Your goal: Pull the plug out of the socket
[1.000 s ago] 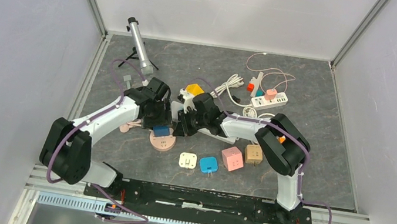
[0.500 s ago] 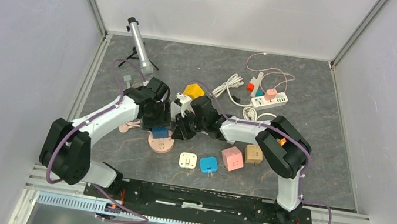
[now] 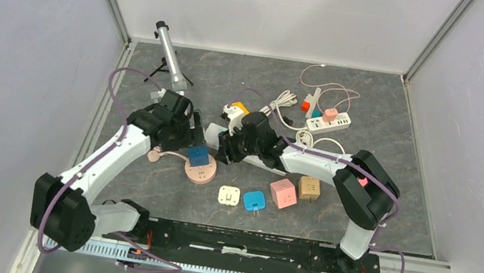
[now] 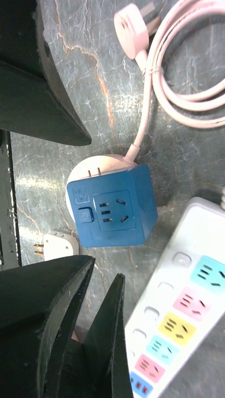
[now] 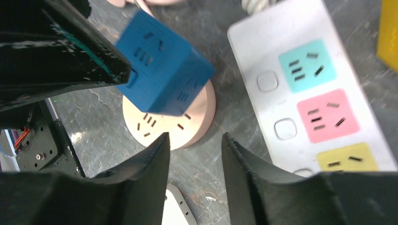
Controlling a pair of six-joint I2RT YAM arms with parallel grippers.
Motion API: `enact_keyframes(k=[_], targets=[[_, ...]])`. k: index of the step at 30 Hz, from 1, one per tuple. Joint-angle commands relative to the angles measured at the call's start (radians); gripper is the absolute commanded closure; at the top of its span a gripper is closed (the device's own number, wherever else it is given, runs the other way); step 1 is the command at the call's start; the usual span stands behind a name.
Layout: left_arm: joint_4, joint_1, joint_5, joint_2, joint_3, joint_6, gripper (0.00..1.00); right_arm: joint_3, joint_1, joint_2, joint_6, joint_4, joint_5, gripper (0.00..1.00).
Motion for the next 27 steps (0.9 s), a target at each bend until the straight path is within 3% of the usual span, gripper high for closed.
enact_keyframes(k=[1,5,12,15,20,27], targets=[[-0.004,0.02,-0.041,-0.057,0.025,-0.02,0.07,0.069,0.001,-0.059,-0.046,0.046,0.032,0.46],[-0.047,0.058,-0.085,-0.078,0.016,-0.039,0.06,0.163,0.024,-0.034,-0.045,-0.057,0.141,0.36],[-0.07,0.178,-0.054,-0.118,-0.071,-0.105,0.06,0.465,0.159,0.119,0.038,-0.393,0.56,0.25],[-0.045,0.219,0.006,-0.137,-0.118,-0.117,0.13,0.513,0.186,0.171,0.057,-0.432,0.57,0.2],[0.071,0.304,0.232,-0.12,-0.247,-0.119,0.4,0.521,0.207,0.224,0.048,-0.431,0.574,0.15],[0.234,0.324,0.399,-0.1,-0.363,-0.126,0.45,0.534,0.207,0.263,0.038,-0.429,0.553,0.18]])
